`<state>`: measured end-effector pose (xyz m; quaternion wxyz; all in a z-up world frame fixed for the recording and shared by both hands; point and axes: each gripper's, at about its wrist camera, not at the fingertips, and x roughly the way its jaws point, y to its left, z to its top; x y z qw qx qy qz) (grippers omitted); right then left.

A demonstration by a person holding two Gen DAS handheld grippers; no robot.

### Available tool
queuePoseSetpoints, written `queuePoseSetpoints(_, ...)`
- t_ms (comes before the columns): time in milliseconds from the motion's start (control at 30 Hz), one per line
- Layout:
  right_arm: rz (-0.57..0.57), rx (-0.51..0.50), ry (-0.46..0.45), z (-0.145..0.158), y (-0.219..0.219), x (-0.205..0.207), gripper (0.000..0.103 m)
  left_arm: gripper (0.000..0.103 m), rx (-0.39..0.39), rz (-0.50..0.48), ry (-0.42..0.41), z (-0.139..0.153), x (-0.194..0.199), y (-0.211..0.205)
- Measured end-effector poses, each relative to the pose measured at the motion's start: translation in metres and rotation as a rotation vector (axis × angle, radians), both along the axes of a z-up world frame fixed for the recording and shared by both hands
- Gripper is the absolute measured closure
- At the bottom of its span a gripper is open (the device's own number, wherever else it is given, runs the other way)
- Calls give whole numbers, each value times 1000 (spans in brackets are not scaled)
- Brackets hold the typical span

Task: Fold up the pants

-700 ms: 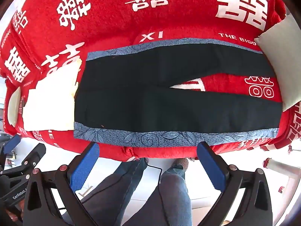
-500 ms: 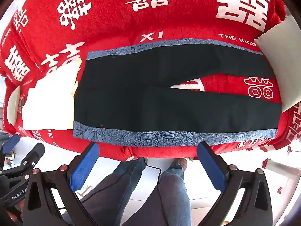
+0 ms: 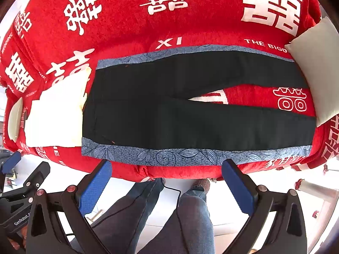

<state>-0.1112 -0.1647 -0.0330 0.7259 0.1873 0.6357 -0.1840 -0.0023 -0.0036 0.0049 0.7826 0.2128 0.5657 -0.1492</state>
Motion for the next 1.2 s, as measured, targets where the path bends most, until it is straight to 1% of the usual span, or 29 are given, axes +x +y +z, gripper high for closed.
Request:
queuePoseSetpoints(967,-9,10,-13,1,-10,-5,0,0,1,-1,-3,0,-1,-2)
queuePoseSetpoints(1200,-5,8,-31,5,-16,-10,0,0,-1,14,-9,2,-6,-10)
